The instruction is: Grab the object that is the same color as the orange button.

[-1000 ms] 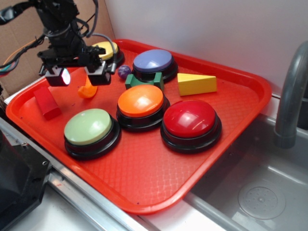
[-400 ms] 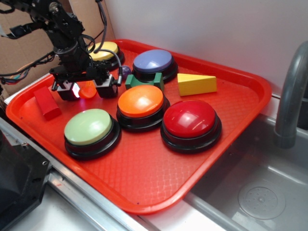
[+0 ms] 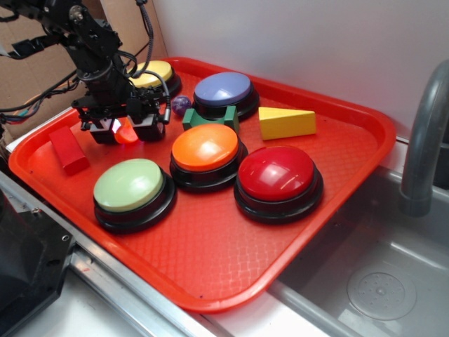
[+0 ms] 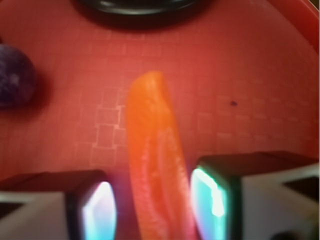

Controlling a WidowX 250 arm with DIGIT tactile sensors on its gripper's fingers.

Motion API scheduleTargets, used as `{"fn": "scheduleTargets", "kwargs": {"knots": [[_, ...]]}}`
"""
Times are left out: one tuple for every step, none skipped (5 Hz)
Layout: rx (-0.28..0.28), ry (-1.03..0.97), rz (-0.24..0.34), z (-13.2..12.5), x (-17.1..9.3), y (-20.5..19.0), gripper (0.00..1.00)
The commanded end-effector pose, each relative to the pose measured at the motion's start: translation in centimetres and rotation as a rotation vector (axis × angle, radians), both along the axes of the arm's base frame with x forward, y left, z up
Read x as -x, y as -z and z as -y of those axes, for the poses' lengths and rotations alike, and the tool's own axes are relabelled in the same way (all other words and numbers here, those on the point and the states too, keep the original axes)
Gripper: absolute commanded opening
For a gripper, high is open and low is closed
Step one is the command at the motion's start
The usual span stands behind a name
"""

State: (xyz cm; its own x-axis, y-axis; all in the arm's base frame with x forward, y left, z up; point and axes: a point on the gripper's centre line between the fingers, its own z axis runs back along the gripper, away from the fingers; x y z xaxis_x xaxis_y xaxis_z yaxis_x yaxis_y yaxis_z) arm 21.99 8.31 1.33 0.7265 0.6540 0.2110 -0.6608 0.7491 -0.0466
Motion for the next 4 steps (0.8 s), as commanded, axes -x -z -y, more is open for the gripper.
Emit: {"fn": "scheduleTargets", "kwargs": {"knots": [[-0.028, 0.006, -0.045, -0.7, -0.3, -2.7, 0.0], [-0.057, 0.02, -0.094, -0.5, -0.1, -5.8, 0.0], [-0.013, 0.103, -0.129, 0.5, 0.2, -9.9, 0.0], [0.032, 0.174, -0.086, 2.7, 0.4, -14.4, 0.0]]}}
